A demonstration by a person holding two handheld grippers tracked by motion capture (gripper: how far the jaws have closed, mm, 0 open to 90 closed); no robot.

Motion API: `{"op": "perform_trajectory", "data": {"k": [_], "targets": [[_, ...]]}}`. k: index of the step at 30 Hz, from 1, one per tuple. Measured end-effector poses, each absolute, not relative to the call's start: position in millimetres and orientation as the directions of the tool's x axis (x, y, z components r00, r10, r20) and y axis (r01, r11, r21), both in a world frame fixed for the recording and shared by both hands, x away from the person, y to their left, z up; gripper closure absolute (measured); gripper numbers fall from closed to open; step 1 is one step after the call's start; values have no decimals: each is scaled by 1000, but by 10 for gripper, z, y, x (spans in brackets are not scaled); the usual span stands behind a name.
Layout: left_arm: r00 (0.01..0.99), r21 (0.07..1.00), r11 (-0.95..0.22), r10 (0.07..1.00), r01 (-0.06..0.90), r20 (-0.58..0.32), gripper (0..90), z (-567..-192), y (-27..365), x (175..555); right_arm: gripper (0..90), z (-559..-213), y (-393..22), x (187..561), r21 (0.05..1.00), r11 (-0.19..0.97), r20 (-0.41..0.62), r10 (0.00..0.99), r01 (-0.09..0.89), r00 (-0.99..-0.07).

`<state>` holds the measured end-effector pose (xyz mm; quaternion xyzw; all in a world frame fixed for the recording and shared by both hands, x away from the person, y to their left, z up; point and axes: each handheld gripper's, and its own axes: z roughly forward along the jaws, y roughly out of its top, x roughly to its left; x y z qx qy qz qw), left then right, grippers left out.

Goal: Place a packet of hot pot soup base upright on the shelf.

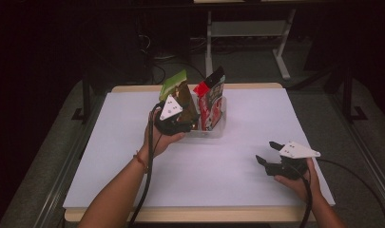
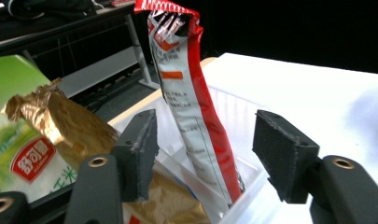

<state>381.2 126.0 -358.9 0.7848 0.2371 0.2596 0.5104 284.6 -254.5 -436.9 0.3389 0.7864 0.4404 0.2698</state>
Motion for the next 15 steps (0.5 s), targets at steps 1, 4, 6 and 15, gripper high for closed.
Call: {"op": "perform_trajectory", "data": {"k": [1, 4, 6, 15], "targets": [[751, 923, -370, 639, 109, 168, 366, -3596, 1273, 3796, 276, -4370, -2546, 2845, 875, 381, -124, 771, 297, -624], [753, 916, -386, 634, 112, 175, 345, -3626, 1329, 3753, 275, -4367, -2550, 2844, 876, 382, -126, 771, 294, -625], [757, 912, -394, 629, 115, 176, 325, -3648, 1371, 3725, 275, -4368, -2549, 2845, 877, 381, -125, 771, 294, -625], [758, 903, -414, 626, 119, 187, 274, -3704, 1559, 3612, 274, -4356, -2543, 2836, 877, 383, -129, 770, 290, -625]]}}
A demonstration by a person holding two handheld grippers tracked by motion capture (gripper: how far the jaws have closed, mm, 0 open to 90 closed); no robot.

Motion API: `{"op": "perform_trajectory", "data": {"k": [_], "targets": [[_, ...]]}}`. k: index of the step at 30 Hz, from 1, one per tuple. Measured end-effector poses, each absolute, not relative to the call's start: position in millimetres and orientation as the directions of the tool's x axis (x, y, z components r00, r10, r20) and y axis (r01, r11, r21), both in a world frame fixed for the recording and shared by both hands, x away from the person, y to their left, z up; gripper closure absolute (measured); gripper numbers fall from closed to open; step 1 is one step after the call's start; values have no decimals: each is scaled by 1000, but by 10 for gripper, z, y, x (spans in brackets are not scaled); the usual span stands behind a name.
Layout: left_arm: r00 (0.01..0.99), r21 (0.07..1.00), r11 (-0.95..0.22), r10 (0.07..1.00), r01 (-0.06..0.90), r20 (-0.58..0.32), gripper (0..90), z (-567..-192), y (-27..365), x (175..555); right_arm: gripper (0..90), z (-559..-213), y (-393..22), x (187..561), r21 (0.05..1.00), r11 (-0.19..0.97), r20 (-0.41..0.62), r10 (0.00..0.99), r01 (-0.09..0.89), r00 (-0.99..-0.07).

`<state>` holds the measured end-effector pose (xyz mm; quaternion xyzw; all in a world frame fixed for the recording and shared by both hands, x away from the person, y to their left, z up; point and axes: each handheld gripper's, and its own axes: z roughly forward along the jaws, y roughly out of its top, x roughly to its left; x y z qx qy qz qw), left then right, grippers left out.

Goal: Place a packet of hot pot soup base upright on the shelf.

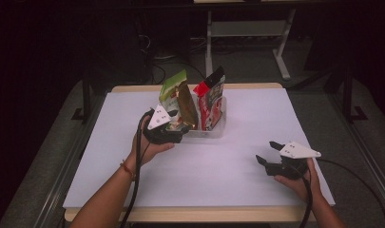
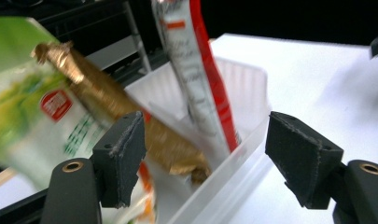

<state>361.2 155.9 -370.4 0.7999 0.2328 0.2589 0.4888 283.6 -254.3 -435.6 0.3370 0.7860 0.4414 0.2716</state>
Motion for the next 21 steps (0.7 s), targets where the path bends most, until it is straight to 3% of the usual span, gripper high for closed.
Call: {"op": "perform_trajectory", "data": {"k": [12, 21], "targets": [[783, 883, -450, 594, 134, 185, 170, -3866, 1781, 3467, 274, -4373, -2541, 2839, 870, 394, -132, 767, 298, -628], [768, 865, -480, 606, 145, 208, 169, -3983, 1982, 3346, 275, -4372, -2533, 2831, 866, 401, -139, 765, 297, -628]]}}
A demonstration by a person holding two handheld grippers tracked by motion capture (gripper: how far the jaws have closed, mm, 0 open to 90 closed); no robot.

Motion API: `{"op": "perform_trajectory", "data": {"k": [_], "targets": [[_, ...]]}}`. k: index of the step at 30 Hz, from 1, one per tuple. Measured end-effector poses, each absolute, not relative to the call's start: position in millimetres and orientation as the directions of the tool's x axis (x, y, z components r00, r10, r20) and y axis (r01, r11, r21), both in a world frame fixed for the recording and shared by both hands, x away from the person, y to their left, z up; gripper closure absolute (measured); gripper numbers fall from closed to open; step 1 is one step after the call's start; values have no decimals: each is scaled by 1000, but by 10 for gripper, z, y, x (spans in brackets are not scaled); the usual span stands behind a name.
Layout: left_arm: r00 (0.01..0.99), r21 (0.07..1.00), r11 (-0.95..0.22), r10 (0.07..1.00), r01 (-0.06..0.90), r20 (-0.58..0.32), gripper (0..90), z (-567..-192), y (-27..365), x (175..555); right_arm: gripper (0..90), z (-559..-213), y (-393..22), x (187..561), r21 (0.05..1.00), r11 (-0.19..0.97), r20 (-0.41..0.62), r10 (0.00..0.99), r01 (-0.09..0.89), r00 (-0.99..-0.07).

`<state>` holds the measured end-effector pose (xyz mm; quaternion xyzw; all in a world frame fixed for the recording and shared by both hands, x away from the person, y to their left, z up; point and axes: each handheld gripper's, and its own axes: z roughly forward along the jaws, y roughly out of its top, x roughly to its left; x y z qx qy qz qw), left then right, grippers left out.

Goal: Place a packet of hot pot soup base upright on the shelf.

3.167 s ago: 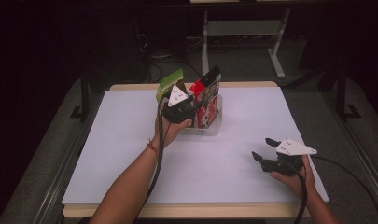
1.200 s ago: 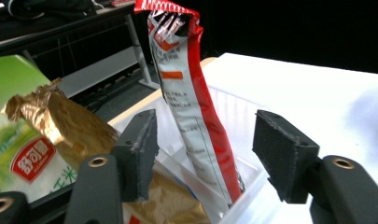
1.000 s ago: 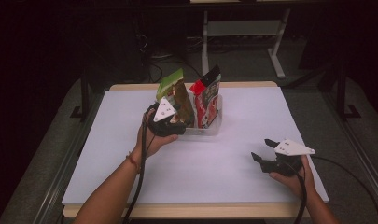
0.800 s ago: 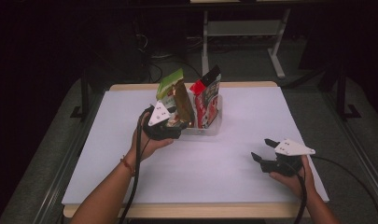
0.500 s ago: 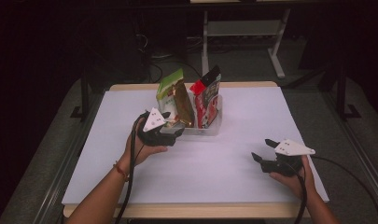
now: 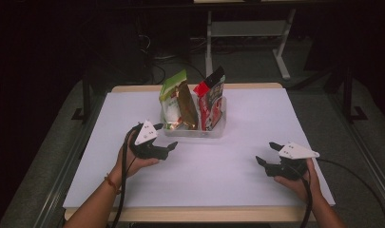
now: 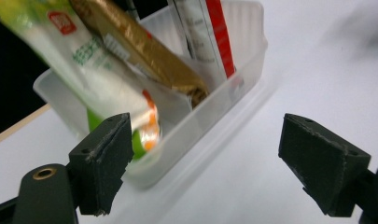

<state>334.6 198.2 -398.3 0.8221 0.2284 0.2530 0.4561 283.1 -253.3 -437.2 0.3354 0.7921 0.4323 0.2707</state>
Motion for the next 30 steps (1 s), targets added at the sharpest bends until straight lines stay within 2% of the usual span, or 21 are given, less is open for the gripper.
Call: {"op": "perform_trajectory", "data": {"k": [16, 30], "targets": [[738, 837, -522, 629, 166, 246, 168, -4174, 2427, 3112, 273, -4369, -2528, 2829, 865, 405, -143, 765, 297, -628], [703, 857, -481, 674, 185, 226, 170, -4240, 2838, 2895, 273, -4362, -2529, 2827, 867, 404, -143, 763, 291, -631]]}}
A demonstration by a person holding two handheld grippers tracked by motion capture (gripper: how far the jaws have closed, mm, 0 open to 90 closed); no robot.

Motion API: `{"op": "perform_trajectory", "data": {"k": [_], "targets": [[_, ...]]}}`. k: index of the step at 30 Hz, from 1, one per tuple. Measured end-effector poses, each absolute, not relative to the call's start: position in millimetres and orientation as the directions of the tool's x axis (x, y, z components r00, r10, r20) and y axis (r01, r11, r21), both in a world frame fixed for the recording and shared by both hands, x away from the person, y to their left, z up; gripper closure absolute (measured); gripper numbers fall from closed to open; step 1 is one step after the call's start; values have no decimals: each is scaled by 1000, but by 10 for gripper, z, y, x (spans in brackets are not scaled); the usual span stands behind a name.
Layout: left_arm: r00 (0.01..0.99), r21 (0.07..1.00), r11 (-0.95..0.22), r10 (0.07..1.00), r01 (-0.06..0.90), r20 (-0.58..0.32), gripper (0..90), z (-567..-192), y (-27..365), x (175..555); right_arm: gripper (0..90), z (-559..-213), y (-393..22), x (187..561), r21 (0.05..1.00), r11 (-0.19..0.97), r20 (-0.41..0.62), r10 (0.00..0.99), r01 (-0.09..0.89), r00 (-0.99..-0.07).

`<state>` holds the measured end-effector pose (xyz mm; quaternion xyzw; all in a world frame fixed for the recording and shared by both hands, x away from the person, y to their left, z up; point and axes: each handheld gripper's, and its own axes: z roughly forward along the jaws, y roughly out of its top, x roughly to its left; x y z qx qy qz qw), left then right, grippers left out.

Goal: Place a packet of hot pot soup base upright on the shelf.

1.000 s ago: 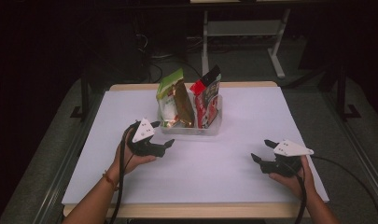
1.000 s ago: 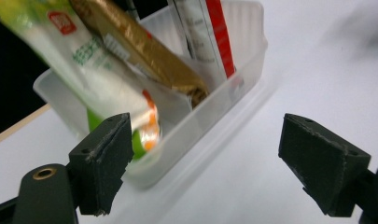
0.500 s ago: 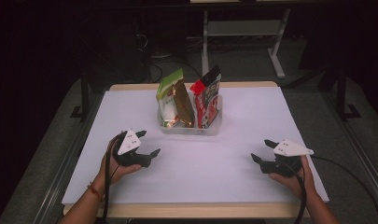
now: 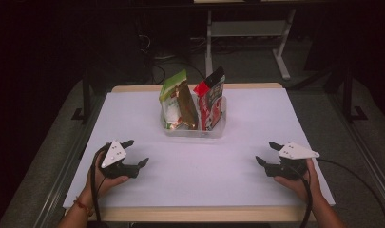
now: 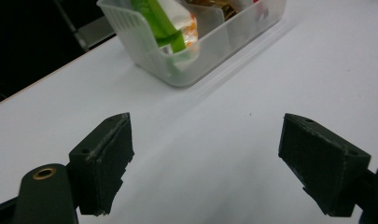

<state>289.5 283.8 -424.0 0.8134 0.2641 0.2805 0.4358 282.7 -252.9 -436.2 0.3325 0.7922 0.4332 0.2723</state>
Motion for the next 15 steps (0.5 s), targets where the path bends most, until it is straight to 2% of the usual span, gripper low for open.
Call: {"op": "perform_trajectory", "data": {"k": [5, 15], "targets": [[675, 853, -479, 701, 205, 231, 170, -4289, 3024, 2823, 272, -4359, -2520, 2825, 867, 403, -141, 762, 293, -631], [627, 871, -422, 757, 252, 185, 170, -4324, 3358, 2716, 270, -4338, -2516, 2823, 870, 402, -144, 760, 285, -634]]}}
